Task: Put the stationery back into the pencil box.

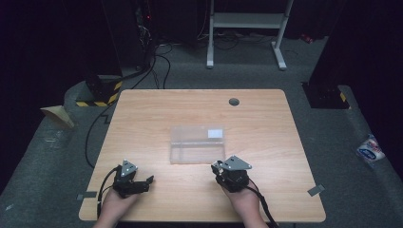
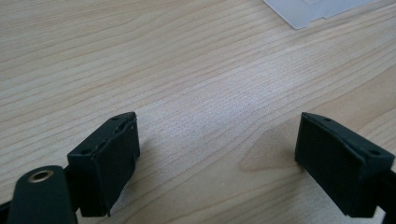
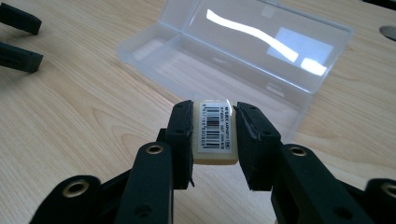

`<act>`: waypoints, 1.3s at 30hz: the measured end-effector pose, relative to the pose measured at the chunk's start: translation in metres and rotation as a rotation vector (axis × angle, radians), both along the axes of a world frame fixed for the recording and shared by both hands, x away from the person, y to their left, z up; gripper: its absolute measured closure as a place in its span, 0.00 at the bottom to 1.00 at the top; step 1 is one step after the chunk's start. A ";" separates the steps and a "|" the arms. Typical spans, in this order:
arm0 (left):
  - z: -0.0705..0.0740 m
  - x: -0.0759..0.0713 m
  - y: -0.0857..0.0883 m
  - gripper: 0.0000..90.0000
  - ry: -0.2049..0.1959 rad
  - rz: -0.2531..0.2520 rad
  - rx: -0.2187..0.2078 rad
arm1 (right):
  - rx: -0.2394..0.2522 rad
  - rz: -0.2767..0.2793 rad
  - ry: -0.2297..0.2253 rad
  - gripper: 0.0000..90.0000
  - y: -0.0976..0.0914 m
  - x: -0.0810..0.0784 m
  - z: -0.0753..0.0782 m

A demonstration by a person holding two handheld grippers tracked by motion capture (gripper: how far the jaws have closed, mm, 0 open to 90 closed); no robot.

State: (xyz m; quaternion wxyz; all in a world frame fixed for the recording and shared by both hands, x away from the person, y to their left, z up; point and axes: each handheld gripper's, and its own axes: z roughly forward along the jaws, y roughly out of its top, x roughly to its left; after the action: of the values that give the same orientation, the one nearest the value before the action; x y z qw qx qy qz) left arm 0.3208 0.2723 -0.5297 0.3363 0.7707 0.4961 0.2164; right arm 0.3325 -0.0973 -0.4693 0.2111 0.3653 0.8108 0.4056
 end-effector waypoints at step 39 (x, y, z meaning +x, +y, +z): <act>0.000 0.000 0.000 0.16 -0.002 0.002 -0.004 | 0.007 0.067 0.009 0.75 0.093 0.053 -0.001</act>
State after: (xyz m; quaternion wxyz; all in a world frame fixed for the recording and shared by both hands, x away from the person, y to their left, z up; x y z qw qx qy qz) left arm 0.3205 0.2725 -0.5296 0.3383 0.7693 0.4970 0.2164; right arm 0.3851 -0.0041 -0.4706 0.1926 0.3406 0.8220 0.4138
